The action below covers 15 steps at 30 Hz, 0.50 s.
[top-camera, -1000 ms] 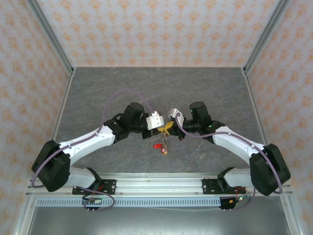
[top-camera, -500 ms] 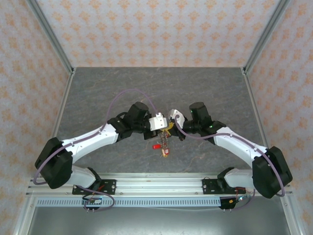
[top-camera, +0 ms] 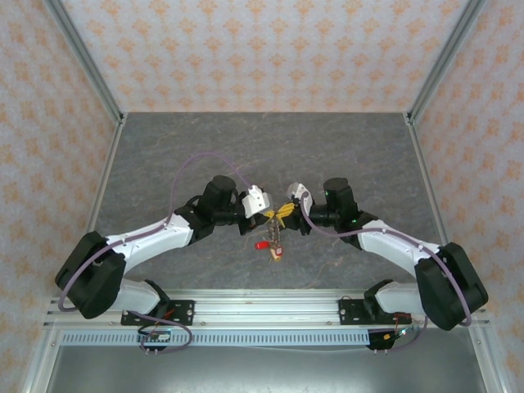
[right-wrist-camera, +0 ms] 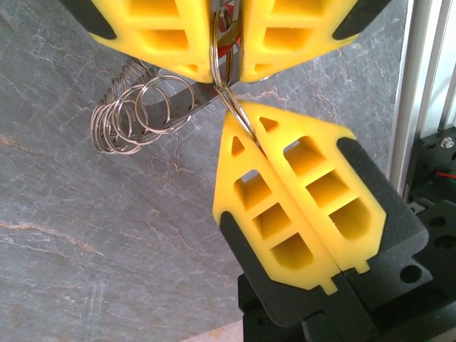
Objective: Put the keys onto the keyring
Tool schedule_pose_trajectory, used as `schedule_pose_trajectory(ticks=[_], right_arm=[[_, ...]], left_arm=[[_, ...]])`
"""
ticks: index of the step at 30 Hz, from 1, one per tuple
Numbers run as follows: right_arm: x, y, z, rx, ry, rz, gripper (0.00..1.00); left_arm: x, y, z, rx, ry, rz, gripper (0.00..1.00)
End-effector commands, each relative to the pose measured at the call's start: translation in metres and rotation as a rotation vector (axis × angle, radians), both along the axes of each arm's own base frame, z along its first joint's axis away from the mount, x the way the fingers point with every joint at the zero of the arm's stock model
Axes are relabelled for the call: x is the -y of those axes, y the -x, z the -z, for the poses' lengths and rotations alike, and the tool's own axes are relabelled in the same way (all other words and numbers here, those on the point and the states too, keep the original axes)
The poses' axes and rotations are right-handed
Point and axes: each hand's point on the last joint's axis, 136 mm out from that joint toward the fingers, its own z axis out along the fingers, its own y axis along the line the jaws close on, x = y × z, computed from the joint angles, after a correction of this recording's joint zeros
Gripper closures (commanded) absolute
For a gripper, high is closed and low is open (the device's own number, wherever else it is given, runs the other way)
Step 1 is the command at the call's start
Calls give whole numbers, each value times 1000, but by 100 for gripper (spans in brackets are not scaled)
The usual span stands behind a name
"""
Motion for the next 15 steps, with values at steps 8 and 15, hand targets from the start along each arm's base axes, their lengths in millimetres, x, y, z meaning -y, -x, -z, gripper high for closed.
schedule_pose_trajectory(ticks=[8,15], right_arm=[[-9,-2,-13,-3,-91,-21,100],[-7,3,-22,17,-68,-40,100]], left_arm=[[9,-4,-32,46,155,16,100],[-2,-5,-9,42,-37,8,84]])
